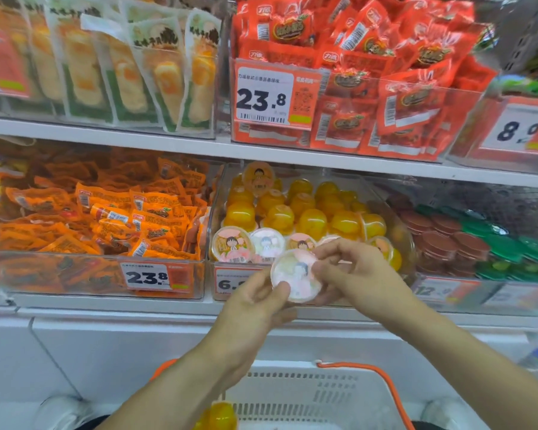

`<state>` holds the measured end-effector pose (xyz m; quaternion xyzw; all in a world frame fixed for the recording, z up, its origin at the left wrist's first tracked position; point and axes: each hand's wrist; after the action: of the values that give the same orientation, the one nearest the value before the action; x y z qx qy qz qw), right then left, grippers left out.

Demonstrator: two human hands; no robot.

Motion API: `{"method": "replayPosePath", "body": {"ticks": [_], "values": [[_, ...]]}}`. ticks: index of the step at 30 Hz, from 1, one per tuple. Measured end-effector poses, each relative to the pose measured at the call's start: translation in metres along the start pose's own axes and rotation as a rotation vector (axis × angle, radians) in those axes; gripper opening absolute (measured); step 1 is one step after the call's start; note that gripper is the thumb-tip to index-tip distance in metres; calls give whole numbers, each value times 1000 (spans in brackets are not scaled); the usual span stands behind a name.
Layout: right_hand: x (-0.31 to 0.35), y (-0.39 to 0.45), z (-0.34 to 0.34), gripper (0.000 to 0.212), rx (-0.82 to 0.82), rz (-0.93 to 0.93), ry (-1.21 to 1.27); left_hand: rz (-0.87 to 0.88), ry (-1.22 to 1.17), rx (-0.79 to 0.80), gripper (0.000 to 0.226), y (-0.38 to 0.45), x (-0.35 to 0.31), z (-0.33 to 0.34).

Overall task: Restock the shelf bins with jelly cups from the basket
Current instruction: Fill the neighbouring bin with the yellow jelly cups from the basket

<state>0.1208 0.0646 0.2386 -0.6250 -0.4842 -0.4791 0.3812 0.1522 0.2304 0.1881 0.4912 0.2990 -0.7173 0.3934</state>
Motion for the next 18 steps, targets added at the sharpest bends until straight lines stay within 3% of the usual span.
{"method": "replayPosePath", "body": {"ticks": [7,10,12,15,18], "values": [[-16,-15,17,14,-124,-78,186,82,-119,-146,51,2,-3,3],[-6,2,13,14,-184,-116,154,45,-172,-154,43,8,-8,4],[7,25,7,9,-261,-145,113,-13,-217,-153,34,10,-10,2],[21,79,-8,8,-379,-140,-7,-39,-198,-144,38,10,-10,-2],[19,146,-19,13,-485,-21,-36,-37,-162,-160,42,11,-9,-2]]}}
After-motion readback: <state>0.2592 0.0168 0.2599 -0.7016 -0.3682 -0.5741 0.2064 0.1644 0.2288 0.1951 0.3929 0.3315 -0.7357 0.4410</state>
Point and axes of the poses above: each hand's wrist, its own y-axis towards the middle knuckle, its own z-axis out of the palm, x = y × z, and after that the axes turned 2 degrees about z, right-handed
